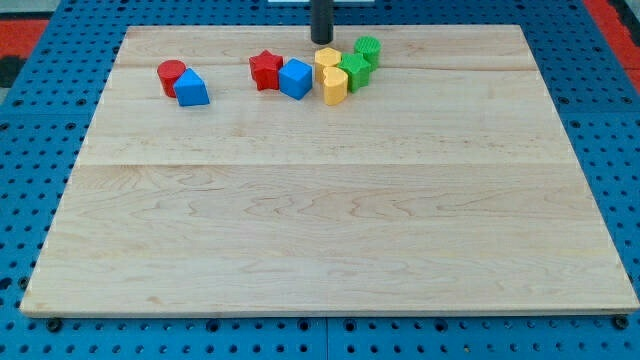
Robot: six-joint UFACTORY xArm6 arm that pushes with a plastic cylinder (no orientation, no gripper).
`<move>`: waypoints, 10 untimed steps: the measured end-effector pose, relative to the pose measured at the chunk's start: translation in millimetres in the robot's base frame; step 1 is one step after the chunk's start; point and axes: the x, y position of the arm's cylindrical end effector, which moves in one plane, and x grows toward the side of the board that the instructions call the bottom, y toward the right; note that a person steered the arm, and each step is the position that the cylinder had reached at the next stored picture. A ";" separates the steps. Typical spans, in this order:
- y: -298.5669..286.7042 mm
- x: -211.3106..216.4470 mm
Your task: Move the green star to the bottom right of the yellow heart
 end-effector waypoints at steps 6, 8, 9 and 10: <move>63.4 -3.3; 61.9 32.6; 59.1 49.4; 48.8 60.4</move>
